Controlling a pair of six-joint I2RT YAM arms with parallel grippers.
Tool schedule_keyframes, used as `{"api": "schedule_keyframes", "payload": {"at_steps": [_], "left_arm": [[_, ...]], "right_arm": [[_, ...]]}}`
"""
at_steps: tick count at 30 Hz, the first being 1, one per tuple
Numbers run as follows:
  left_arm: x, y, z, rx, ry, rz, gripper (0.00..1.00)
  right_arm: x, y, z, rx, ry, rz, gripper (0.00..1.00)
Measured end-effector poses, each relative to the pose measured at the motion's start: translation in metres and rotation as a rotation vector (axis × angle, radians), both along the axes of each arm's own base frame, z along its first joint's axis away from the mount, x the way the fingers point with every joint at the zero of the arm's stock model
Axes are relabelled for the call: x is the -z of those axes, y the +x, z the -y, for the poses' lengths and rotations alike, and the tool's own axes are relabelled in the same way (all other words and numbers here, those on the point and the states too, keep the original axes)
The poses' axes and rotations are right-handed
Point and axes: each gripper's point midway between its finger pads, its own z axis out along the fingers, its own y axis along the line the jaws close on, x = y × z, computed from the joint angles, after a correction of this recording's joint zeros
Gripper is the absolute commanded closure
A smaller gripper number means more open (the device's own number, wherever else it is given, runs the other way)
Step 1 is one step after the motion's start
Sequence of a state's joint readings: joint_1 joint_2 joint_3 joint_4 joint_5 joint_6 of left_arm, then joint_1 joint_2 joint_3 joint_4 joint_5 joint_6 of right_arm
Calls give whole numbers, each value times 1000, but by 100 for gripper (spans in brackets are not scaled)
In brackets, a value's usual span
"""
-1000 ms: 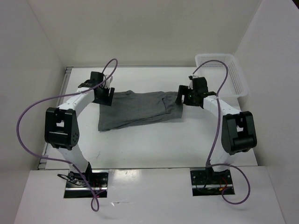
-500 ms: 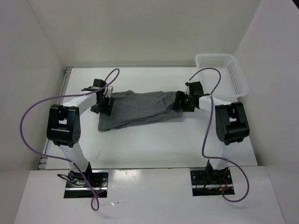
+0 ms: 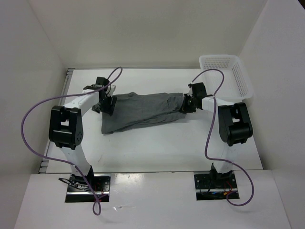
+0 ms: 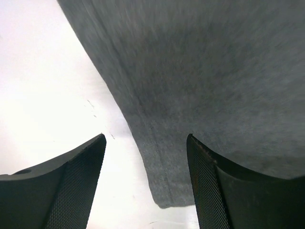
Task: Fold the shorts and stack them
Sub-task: Fold the shorts
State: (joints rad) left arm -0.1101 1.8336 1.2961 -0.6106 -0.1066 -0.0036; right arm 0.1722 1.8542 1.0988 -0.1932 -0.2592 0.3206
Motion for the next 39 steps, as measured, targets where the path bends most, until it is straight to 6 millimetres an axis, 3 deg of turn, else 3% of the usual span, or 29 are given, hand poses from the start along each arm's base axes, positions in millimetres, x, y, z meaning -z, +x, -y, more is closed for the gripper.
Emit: {"api": "schedule_keyframes", "payload": {"at_steps": [2,4,8,13,16,19,22,23,24,25,26,30,32,36,39], "left_arm": [[-18,13,8,16,12,45,24],[-41,29,28,59,12,106,24],[-77,43,108,233,-50,221,24],[-68,15,195,441,-136,187,24],[-51,5,224,509,-176,140,24],[-41,-6,232,537,-202,97,28],[-44,-14,230,542,-222,90,31],[-46,-19,228,545,-227,85,31],[-49,-25,225,546,-229,78,31],[-52,-30,221,546,-227,80,33],[-55,-35,217,542,-221,85,35],[-57,-58,199,535,-184,68,42],[-59,-71,198,552,-168,58,46],[-60,-95,226,652,-147,70,47],[-54,-106,248,716,-149,82,47]], "right_arm": [[-2,-2,1,-26,-16,6,100],[-5,-6,1,-49,-32,11,100],[-15,-15,-1,-110,-81,28,100],[-26,-31,0,-193,-129,30,100],[-29,-36,2,-217,-146,28,100],[-32,-40,4,-234,-158,28,100],[-34,-40,5,-247,-166,36,98],[-34,-40,5,-251,-170,37,87],[-33,-40,6,-253,-175,39,46],[-33,-40,7,-256,-182,41,32],[-33,-40,9,-268,-195,46,27],[-34,-35,23,-297,-294,63,24],[-46,-24,35,-292,-356,89,29],[-101,25,53,-235,-419,248,34],[-146,64,48,-210,-407,377,34]]}}
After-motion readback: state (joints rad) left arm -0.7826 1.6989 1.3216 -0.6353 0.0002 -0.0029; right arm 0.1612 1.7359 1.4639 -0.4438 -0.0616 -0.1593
